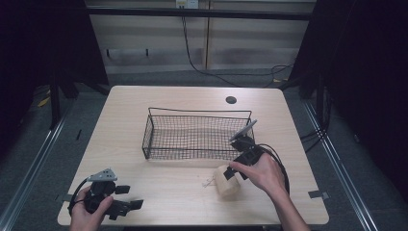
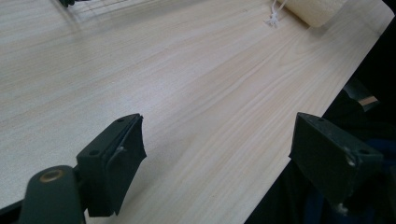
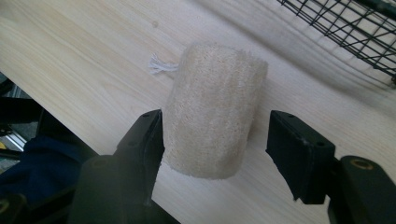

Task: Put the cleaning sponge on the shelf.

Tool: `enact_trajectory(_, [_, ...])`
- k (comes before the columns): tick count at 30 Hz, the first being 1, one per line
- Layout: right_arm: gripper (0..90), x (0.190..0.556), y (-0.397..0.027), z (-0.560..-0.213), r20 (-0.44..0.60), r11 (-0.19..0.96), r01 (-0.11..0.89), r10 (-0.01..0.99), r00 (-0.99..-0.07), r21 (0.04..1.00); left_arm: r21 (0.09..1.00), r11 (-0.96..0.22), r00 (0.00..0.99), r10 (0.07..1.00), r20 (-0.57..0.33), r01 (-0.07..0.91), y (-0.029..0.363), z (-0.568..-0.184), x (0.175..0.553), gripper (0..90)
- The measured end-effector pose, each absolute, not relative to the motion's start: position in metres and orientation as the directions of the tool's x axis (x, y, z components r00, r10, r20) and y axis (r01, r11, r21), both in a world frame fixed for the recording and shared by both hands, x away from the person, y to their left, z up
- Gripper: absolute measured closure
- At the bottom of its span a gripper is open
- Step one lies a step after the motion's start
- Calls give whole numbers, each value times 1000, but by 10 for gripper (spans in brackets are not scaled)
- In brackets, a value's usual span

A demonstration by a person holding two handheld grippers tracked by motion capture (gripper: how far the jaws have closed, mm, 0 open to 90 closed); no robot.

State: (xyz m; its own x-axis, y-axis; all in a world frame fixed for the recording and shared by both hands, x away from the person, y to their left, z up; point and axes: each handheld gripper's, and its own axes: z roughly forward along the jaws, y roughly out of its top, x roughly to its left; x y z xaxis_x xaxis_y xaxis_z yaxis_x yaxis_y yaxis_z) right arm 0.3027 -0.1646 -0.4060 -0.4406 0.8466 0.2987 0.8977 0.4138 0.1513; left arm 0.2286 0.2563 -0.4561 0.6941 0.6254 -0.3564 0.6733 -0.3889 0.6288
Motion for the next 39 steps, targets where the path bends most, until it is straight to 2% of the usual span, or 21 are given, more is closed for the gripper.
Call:
enact_trajectory(27, [349, 319, -139, -430, 263, 427, 903, 867, -423, 45, 627, -383, 690, 625, -365, 678, 257, -456, 228, 173])
enact_trajectory(39, [338, 319, -136, -440, 280, 436, 899, 860, -428, 37, 627, -386, 692, 624, -363, 677, 257, -456, 228, 173])
